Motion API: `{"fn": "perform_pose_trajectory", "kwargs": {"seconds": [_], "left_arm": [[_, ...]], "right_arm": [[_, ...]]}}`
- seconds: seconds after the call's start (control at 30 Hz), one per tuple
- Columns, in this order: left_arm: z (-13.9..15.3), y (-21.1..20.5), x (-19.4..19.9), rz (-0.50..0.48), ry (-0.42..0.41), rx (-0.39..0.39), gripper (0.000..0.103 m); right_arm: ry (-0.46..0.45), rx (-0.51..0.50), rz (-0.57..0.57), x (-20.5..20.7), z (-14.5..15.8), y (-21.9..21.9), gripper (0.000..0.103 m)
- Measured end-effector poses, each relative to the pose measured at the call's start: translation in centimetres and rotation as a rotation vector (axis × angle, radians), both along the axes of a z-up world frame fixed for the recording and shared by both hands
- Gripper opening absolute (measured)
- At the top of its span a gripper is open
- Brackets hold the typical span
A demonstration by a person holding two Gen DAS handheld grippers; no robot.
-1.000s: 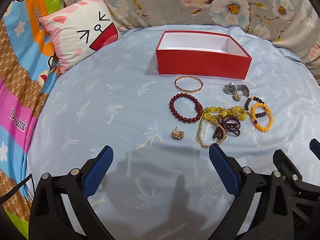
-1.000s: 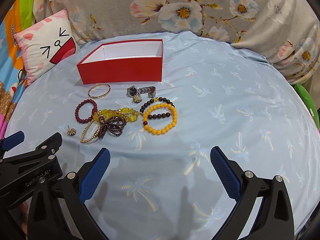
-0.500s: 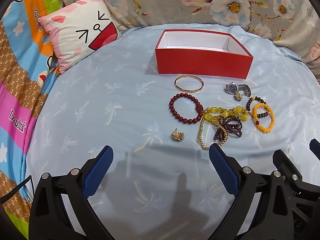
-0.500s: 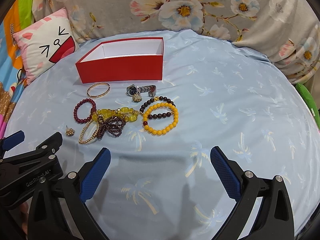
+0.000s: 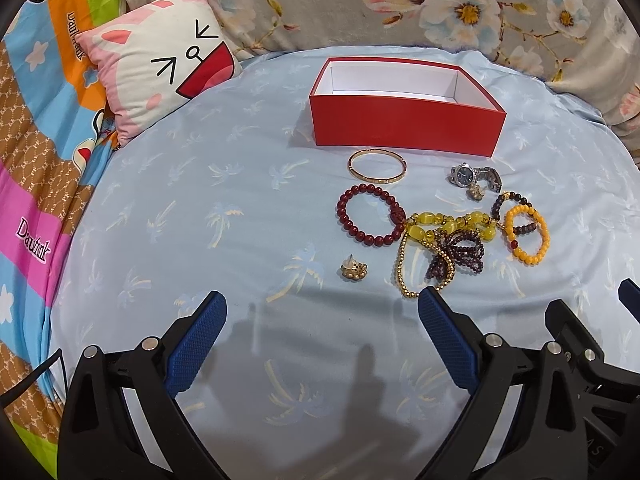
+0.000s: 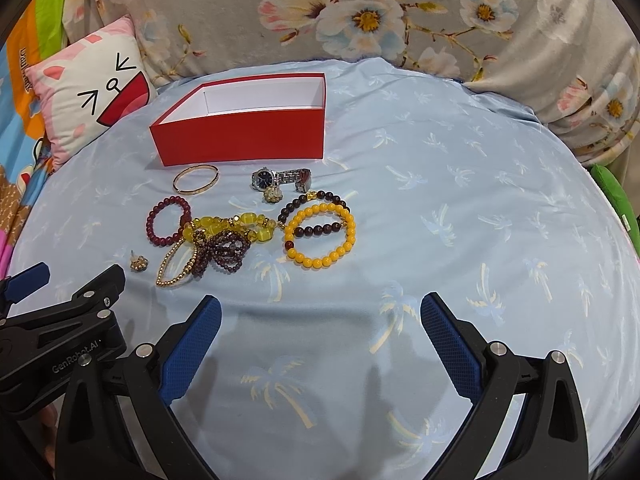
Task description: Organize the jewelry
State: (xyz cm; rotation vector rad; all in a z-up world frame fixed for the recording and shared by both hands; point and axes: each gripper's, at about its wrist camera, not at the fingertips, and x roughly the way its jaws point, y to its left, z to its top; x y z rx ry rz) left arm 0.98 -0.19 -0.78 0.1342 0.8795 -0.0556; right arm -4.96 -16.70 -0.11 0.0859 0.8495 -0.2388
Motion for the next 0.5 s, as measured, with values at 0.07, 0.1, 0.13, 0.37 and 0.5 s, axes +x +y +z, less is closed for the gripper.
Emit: {"fn": "perform_pose_trajectory", "kwargs": {"seconds": [0.07,0.1,0.13,0.37,0.5], "left_arm": [[0.07,-0.01,-0.03,0.000,-0.001,-0.001,0.092],[0.01,0.00,0.00,0.000,-0.002,-0.001,0.092],[0.08,-0.02,-0.04,0.000,-0.001,0.000,0.092],[-0.09,-0.03,0.05,0.000,0.001,-0.001,0.092],[-0.15,0.00,0.01,0.001,0.003,-0.004,0.092]], "right_arm": [[-0.001,0.000,0.000,0.00,-0.03,-0.01,0.096],[-0.001,0.002,0.000,-0.01,-0.01,-0.01,0.096],[0.000,0.002,0.000,-0.01,0.00,-0.01,0.096],[0.000,0.002,-0.001,0.05,-0.09,-0.07,0.096],[0.000,0.001,-0.001,0.03,-0.05,-0.01,0.096]]}}
